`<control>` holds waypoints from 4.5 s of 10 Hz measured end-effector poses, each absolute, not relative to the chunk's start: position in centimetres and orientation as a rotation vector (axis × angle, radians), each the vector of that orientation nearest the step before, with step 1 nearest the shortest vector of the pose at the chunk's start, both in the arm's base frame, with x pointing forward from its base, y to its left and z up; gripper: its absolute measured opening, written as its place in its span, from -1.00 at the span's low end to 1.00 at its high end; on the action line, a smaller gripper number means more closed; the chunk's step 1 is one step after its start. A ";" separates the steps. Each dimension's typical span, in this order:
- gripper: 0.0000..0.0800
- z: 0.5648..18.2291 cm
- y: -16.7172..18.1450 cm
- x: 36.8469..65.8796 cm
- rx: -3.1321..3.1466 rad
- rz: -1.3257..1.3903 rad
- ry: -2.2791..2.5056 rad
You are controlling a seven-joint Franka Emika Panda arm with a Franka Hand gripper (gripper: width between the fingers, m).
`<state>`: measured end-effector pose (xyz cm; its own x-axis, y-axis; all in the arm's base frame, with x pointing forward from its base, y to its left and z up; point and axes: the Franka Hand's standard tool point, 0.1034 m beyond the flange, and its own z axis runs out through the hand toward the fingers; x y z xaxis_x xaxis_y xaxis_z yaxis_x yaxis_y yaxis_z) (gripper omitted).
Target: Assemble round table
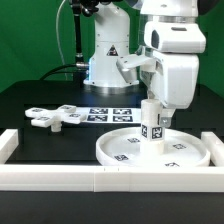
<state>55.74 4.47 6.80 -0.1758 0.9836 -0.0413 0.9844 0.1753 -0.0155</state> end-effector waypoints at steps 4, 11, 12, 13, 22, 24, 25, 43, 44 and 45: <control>0.62 6.8 3.8 55.7 1.763 -0.078 2.567; 0.01 6.7 3.7 55.7 1.799 -0.084 2.536; 0.01 6.7 3.7 55.7 1.800 -0.084 2.535; 0.01 6.7 3.7 55.7 1.835 -0.083 2.510; 0.02 6.8 4.5 55.0 2.879 -0.089 1.123; 0.02 6.8 4.4 55.1 2.932 -0.083 0.973; 0.02 6.8 4.5 55.1 2.958 -0.080 0.895; 0.02 6.6 4.0 54.9 2.760 -0.166 -1.746; 0.02 6.7 4.0 54.9 2.686 -0.179 -1.867; 0.02 6.7 4.1 54.9 2.666 -0.181 -1.893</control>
Offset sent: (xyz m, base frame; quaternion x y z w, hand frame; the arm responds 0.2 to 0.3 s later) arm -0.0040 0.0023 0.0022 -0.0017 0.0104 -0.1799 0.9836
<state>54.95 4.05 6.67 0.3287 -0.9297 -0.1663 -0.9444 -0.3259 -0.0447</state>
